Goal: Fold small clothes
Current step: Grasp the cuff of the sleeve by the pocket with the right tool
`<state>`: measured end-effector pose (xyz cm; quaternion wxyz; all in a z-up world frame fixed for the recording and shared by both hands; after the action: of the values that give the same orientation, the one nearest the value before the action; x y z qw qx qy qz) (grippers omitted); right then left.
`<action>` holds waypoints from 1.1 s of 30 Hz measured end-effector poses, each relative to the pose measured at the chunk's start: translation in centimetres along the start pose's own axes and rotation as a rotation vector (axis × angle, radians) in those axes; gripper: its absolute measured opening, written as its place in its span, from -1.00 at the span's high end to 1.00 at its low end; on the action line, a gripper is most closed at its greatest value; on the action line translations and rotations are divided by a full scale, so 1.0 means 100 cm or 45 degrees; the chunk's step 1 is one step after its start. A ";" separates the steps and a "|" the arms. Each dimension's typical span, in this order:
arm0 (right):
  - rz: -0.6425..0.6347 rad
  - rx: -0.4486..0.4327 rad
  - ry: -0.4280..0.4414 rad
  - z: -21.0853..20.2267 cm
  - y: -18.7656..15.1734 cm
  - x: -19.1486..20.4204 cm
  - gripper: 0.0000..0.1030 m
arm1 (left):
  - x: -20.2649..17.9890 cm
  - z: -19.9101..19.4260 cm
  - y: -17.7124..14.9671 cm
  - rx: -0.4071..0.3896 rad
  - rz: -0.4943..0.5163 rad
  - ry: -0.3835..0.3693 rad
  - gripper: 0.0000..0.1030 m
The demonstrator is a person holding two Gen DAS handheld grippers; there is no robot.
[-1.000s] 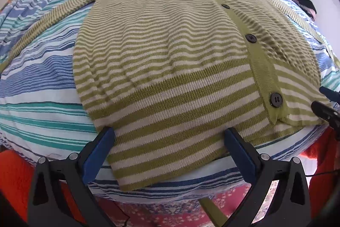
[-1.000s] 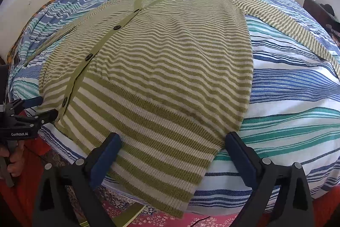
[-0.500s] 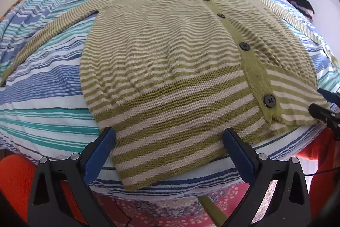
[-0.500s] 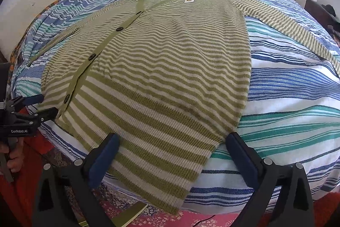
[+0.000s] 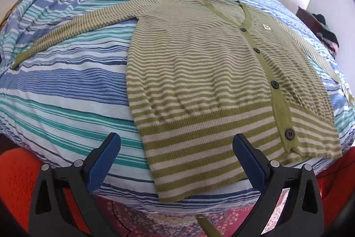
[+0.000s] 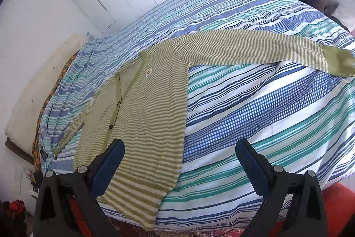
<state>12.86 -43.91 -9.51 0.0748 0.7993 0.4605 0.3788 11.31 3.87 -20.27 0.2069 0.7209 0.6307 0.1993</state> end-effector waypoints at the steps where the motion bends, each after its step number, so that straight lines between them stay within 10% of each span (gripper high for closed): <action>1: 0.080 -0.043 -0.022 -0.011 0.024 -0.022 -0.92 | 0.002 0.000 0.000 0.000 -0.003 0.006 -0.96; 7: 0.603 -0.233 -0.167 -0.071 0.134 -0.195 -0.92 | 0.002 0.006 -0.003 0.025 0.012 0.041 -0.96; 10: 0.805 -0.187 -0.022 -0.075 0.143 -0.241 -0.90 | -0.001 0.011 -0.004 0.053 0.027 0.057 -0.96; 16: 1.037 -0.044 0.317 -0.040 0.124 -0.242 -0.85 | 0.000 0.019 -0.005 0.102 0.028 0.081 -0.96; 28: 1.052 -0.172 0.010 -0.008 0.146 -0.265 -0.71 | 0.001 0.023 -0.009 0.138 0.025 0.085 -0.97; 30: 1.023 -0.201 -0.035 -0.009 0.152 -0.266 -0.46 | 0.002 0.023 -0.009 0.139 0.026 0.084 -0.97; 33: 1.028 -0.237 -0.140 -0.016 0.151 -0.272 0.86 | 0.002 0.023 -0.009 0.137 0.025 0.079 -0.97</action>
<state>14.18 -74.36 -15.95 0.0167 0.9245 0.0692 0.3745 11.85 4.03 -22.63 0.1461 0.7307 0.6394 0.1894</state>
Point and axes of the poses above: each gripper's, at about its wrist camera, not at the fingertips, and z roughly the way its jaws point, x to its left, y to its top, the point moved 4 cm from there along z, roughly the way its jaws point, and after that the axes turned 10 degrees about z, right-handed, at the moved point
